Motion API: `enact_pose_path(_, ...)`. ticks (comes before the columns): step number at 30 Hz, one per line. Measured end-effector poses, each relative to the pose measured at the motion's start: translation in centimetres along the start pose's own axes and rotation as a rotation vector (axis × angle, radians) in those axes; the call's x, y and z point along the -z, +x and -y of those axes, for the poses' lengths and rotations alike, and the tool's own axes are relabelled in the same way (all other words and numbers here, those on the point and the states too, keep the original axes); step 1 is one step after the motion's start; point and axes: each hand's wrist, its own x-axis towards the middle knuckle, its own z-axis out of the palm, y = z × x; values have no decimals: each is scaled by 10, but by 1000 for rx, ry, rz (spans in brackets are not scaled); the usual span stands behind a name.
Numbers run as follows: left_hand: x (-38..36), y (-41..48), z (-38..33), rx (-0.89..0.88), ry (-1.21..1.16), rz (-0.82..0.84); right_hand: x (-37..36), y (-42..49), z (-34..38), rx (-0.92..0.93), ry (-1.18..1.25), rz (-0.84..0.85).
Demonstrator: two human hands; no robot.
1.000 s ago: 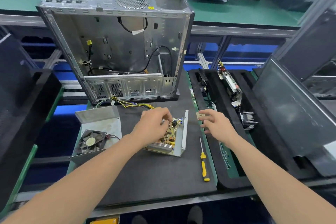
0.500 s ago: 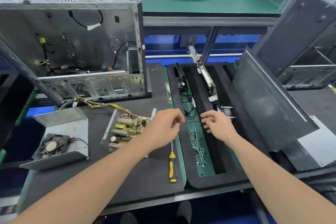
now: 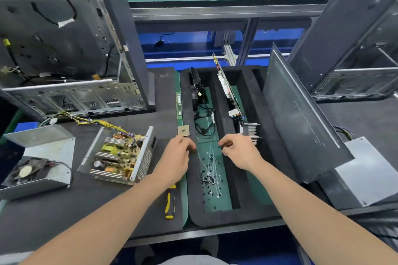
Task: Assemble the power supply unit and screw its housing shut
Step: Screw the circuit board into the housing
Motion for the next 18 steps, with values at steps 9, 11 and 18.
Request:
enact_pose_path(9, -9, -21, 34, -63, 0, -15, -63, 24, 16, 42, -430, 425)
enact_pose_path(11, -9, -20, 37, -65, -12, -14, -75, 28, 11, 46, -482, 414)
enact_pose_path(18, -12, -22, 41, -29, -83, -49, -99, 35, -1, 12, -509, 316)
